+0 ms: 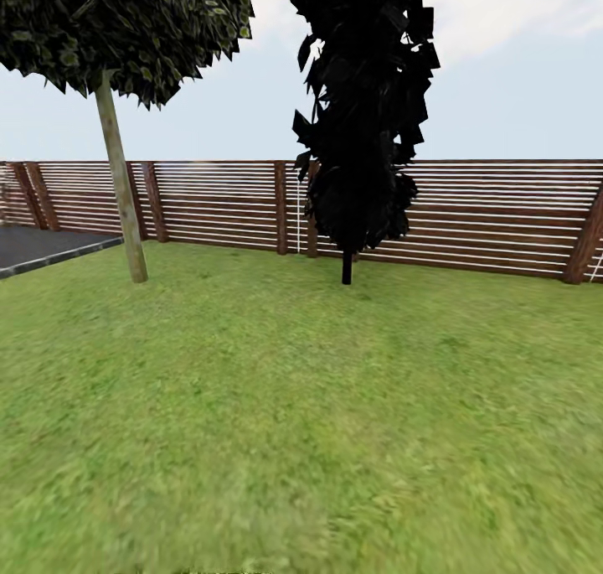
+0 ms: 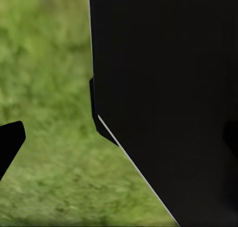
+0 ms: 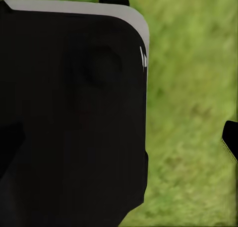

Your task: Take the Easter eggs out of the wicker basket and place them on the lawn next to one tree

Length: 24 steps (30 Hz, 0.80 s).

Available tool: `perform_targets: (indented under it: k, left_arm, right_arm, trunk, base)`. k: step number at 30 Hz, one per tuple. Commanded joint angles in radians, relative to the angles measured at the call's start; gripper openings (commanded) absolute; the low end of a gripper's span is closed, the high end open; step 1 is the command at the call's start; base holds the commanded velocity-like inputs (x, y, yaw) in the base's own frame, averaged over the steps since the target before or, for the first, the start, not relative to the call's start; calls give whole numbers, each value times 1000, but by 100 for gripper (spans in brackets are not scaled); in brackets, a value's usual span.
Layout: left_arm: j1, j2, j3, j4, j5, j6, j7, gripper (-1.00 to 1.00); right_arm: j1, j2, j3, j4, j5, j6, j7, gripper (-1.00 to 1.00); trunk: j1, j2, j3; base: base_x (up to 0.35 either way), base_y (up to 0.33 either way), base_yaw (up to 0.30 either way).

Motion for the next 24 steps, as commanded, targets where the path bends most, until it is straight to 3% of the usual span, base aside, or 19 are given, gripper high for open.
perform_targets:
  k: [1, 24]
  left_arm:
    - [0, 0, 0, -1, 0, 0, 0, 100]
    - [0, 0, 0, -1, 0, 0, -1, 100]
  right_arm:
    - [-1, 0, 0, 1, -1, 0, -1, 100]
    - [-1, 1, 0, 1, -1, 0, -2, 100]
  trunk:
    - [0, 0, -1]
    - [0, 0, -1]
  base:
    - [0, 0, 298]
    - [0, 0, 298]
